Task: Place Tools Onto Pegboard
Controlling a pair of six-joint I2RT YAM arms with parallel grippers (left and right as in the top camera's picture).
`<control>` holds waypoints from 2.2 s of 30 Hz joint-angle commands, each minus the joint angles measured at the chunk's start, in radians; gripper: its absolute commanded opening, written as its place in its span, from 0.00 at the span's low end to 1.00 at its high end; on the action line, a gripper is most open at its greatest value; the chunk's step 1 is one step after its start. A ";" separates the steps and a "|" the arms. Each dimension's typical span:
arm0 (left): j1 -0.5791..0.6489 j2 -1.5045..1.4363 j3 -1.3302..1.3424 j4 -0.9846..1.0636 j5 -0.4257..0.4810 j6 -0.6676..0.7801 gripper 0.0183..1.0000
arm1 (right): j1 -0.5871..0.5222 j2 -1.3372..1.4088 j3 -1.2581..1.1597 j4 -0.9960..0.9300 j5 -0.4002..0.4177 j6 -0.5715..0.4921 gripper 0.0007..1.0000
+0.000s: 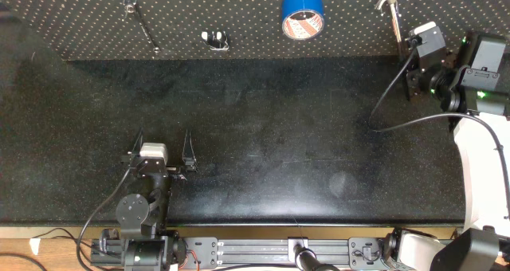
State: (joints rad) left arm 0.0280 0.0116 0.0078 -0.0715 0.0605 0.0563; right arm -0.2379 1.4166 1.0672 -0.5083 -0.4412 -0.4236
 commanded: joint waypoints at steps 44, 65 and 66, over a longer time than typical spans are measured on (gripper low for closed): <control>-0.002 -0.008 -0.002 -0.007 0.000 0.005 1.00 | 0.230 -1.416 -1.063 0.455 0.398 0.318 0.99; -0.002 -0.008 -0.002 -0.007 0.000 0.005 1.00 | 0.230 -1.416 -1.063 0.435 0.434 0.561 0.99; -0.002 -0.008 -0.002 -0.007 0.000 0.005 1.00 | 0.230 -1.416 -1.063 0.435 0.434 0.561 0.99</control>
State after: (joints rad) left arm 0.0280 0.0097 0.0082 -0.0715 0.0608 0.0563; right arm -0.0162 0.0082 0.0071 -0.0673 -0.0269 0.1196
